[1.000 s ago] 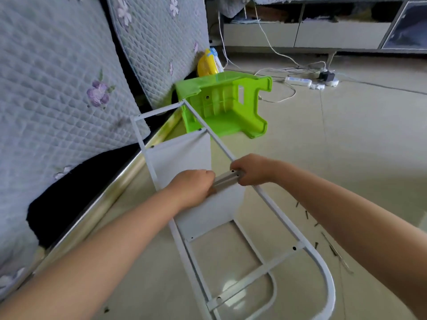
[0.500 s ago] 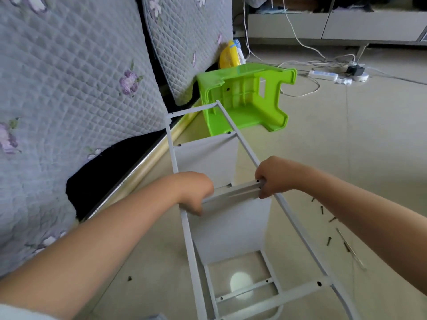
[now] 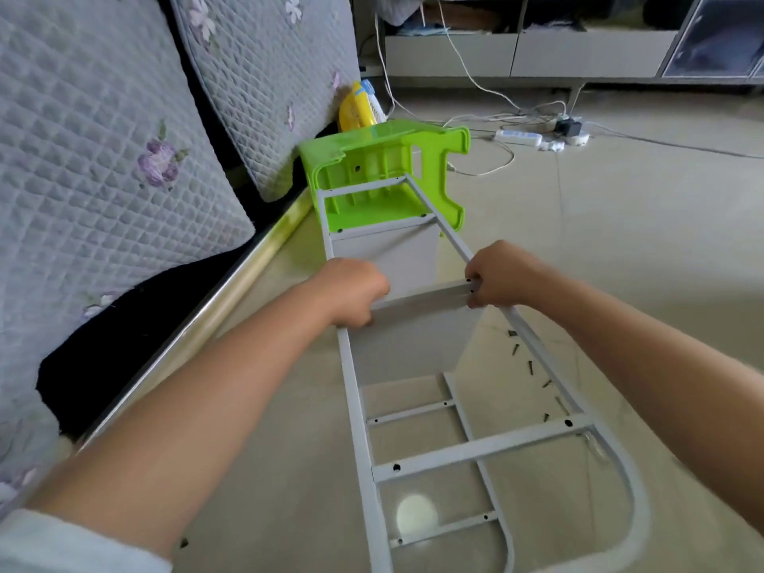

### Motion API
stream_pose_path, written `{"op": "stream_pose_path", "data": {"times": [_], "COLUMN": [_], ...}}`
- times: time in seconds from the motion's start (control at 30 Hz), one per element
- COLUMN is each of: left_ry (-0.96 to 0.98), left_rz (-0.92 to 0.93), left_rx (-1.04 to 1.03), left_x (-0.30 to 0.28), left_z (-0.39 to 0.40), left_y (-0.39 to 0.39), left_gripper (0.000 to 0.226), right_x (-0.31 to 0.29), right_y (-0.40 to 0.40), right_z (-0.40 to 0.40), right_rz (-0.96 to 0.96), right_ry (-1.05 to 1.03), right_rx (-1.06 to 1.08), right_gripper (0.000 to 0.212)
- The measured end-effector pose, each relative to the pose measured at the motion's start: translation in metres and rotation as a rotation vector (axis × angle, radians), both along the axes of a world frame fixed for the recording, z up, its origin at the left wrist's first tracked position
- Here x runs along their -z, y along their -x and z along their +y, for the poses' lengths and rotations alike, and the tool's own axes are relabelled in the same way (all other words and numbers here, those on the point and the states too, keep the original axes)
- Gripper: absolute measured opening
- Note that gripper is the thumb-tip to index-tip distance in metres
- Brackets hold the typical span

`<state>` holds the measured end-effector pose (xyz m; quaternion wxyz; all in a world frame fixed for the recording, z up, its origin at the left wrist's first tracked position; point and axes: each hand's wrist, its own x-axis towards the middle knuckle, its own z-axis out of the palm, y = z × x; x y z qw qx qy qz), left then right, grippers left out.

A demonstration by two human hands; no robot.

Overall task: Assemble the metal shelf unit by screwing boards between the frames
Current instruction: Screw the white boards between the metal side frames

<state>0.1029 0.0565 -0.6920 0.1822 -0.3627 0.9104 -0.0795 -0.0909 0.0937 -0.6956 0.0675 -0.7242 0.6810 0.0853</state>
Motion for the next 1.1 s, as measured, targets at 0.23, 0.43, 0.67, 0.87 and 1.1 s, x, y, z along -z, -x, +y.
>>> {"op": "stream_pose_path", "data": {"times": [0.23, 0.43, 0.67, 0.87, 1.1], "left_ry": [0.002, -0.013, 0.000, -0.031, -0.013], "left_rz": [0.104, 0.144, 0.155, 0.115, 0.139], "left_rx": [-0.047, -0.045, -0.021, -0.019, -0.030], "left_x": [0.024, 0.027, 0.020, 0.021, 0.023], "left_z": [-0.042, -0.063, -0.063, -0.044, -0.031], "left_y": [0.033, 0.045, 0.040, 0.040, 0.037], "left_gripper": [0.020, 0.027, 0.042, 0.048, 0.045], "right_x": [0.024, 0.021, 0.004, 0.007, 0.005], "right_y": [0.035, 0.048, 0.044, 0.042, 0.041], "right_z": [-0.029, -0.043, -0.032, -0.020, -0.012], "right_rz": [-0.036, -0.128, -0.153, -0.135, -0.112], "right_ry": [0.069, 0.090, 0.075, 0.003, -0.010], "right_rx": [0.102, 0.187, 0.177, 0.164, 0.156], "right_gripper": [0.012, 0.028, 0.025, 0.031, 0.032]}}
